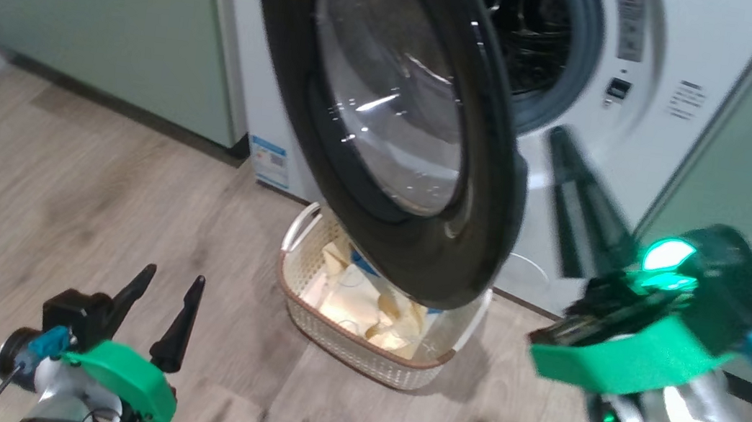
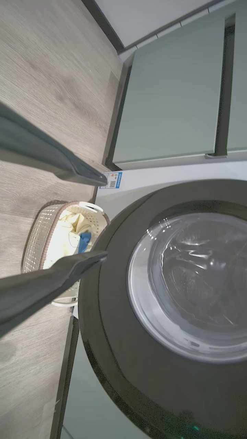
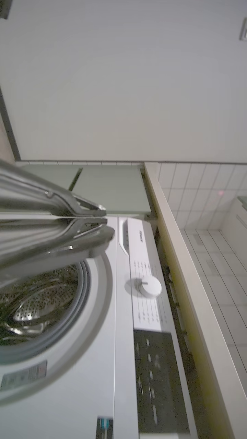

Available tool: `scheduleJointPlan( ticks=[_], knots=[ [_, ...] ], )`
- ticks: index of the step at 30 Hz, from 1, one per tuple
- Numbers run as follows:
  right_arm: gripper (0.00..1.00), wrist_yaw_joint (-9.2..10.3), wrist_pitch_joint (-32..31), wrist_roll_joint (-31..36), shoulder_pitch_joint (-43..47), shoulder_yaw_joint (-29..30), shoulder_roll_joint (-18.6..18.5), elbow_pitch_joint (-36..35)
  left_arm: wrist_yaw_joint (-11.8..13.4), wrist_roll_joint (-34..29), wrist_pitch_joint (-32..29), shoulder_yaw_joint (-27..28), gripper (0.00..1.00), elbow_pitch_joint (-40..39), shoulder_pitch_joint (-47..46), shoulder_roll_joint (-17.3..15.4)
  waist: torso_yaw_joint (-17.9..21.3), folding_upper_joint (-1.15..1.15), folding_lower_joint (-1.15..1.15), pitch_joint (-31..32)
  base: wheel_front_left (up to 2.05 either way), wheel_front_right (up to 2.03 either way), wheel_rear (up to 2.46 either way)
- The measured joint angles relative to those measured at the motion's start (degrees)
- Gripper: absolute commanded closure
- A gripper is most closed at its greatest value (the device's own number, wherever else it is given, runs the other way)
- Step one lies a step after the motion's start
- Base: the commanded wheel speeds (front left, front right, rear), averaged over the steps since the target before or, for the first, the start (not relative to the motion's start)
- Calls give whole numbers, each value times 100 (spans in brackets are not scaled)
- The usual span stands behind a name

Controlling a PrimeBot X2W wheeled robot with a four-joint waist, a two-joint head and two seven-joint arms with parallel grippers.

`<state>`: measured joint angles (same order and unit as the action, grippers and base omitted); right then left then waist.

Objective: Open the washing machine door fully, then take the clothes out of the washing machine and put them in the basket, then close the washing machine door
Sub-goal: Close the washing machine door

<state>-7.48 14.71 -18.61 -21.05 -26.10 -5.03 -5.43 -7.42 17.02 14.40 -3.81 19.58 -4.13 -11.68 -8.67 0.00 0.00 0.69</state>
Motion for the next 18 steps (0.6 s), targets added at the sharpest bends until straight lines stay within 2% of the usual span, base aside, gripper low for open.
scheduleJointPlan(
  ticks=[9,18],
  knots=[
    [100,0,0,164,-172,-1011,5,894,0,-60,0,-142,0,5,-62,34,-439,0,0,-113,0,0,0],
    [100,0,-1,298,-135,-1122,65,1900,0,-90,0,-327,0,29,-151,120,-772,0,0,-259,0,0,0]
  ],
)
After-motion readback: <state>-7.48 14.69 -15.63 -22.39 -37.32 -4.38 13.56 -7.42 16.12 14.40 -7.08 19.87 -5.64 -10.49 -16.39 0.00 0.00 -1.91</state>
